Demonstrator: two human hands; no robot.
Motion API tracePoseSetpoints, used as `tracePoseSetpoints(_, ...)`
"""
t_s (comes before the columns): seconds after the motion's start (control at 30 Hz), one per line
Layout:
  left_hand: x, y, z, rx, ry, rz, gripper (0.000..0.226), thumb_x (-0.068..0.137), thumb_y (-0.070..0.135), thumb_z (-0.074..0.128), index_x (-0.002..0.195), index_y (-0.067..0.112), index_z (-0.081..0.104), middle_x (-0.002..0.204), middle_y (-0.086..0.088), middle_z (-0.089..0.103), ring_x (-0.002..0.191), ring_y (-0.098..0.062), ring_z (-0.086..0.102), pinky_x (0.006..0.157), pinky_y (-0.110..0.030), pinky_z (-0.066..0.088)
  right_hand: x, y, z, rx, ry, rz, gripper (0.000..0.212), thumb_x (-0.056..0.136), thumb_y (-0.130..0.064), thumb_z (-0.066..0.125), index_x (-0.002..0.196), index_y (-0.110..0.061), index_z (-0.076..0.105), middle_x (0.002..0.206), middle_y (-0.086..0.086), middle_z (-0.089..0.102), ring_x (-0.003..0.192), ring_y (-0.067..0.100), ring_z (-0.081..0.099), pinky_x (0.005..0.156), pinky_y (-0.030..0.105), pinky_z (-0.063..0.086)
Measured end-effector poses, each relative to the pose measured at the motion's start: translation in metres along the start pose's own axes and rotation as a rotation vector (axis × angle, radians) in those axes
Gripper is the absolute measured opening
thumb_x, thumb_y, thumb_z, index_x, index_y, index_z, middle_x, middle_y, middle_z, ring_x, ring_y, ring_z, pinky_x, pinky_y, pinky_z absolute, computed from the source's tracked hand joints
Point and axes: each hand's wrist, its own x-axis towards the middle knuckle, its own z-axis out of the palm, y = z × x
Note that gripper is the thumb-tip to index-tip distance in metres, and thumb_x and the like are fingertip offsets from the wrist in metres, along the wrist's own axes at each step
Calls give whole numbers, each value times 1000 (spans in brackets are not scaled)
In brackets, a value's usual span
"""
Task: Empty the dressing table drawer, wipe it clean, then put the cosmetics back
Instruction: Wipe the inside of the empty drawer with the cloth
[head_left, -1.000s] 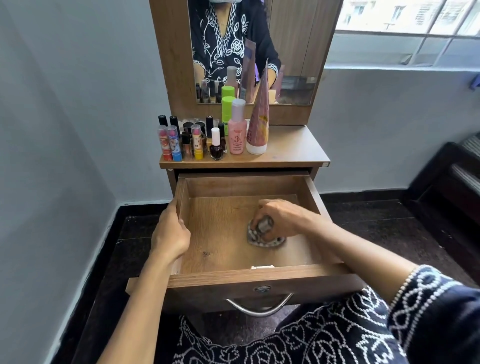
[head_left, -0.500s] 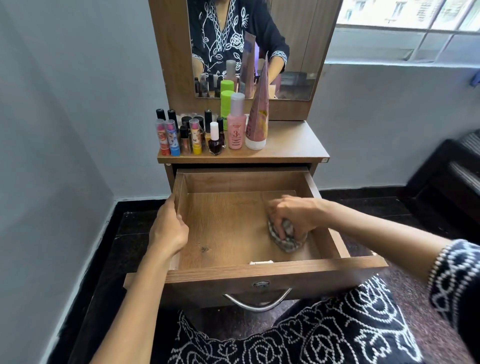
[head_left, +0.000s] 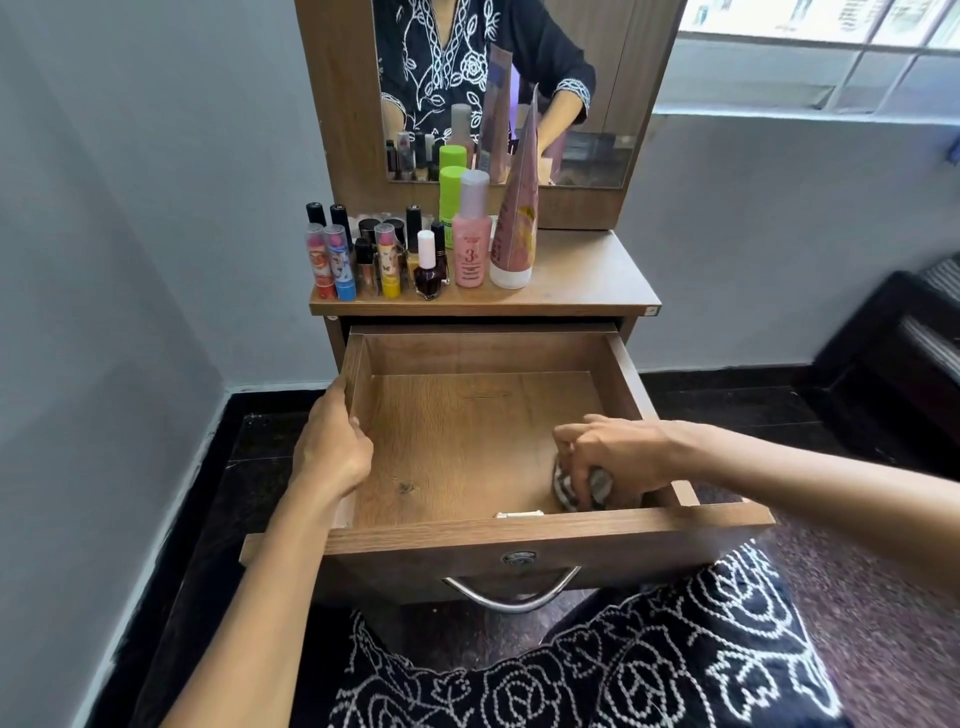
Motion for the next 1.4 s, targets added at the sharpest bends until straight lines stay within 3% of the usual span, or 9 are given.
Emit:
tracePoseSetpoints(0.13,-1,1,-1,7,-3,-10,55,97,5,36,147,17,17,151,-10,27,136,-29,32,107,-39,32,7,10,-14,-31,13,29,31,59,-12,81,85,-27,76,96,-11,40,94,8,44,70,4,26)
tracePoseSetpoints(0.23,-1,2,-1,11,-3,-8,54,97,6,36,147,18,18,150,-10,29,135,-30,34,105,-39,34,18,20,-29,-34,97,110,33,61,-13,84,91,-23,76,107,-3,49,100,18,53,81,26,47)
tracePoseSetpoints(0.47,1,0,-2,-11,-16,-14,54,97,6,35,147,18,19,151,-9,27,137,-28,30,109,-39,29,16,11,-20,94,130,128,35,60,-26,85,93,-30,75,98,-7,46,93,14,50,71,25,41)
tracePoseSetpoints(0.63,0,0,-1,-24,-16,-14,53,97,6,35,147,18,20,151,-9,28,137,-29,30,109,-40,29,2,-3,3,104,116,16,27,65,-18,79,87,-33,74,88,-17,36,85,11,50,70,22,42)
tracePoseSetpoints(0.9,-3,5,-3,-15,-16,-23,53,98,7,35,147,19,19,151,-9,27,138,-29,29,108,-41,30,25,23,-28,121,245,261,38,61,-17,85,97,-23,74,113,3,53,105,22,53,80,27,46)
tracePoseSetpoints(1.03,-3,4,-3,-15,-19,-34,54,98,7,35,147,19,17,151,-10,27,137,-29,30,108,-40,30,12,-3,-8,107,171,140,34,61,-15,82,91,-29,74,105,-4,54,96,16,56,70,20,38)
tracePoseSetpoints(1.13,-3,4,-2,-12,-5,-30,54,98,7,35,147,18,18,151,-10,28,137,-30,30,108,-40,31,-6,-14,10,150,188,55,28,73,-8,68,92,-28,74,102,-7,55,93,14,60,67,12,33)
tracePoseSetpoints(1.3,-3,4,-1,-14,-3,-20,53,97,6,35,147,18,19,151,-9,28,137,-30,31,107,-40,31,-2,-7,4,166,138,128,38,66,-3,72,95,-28,73,114,-5,52,104,13,53,73,14,35)
tracePoseSetpoints(1.4,-1,3,-1,-19,3,-24,54,97,6,36,147,18,19,150,-9,29,136,-30,32,107,-40,32,11,0,-2,166,159,178,41,70,-4,71,106,-22,66,118,1,49,105,20,54,78,21,45)
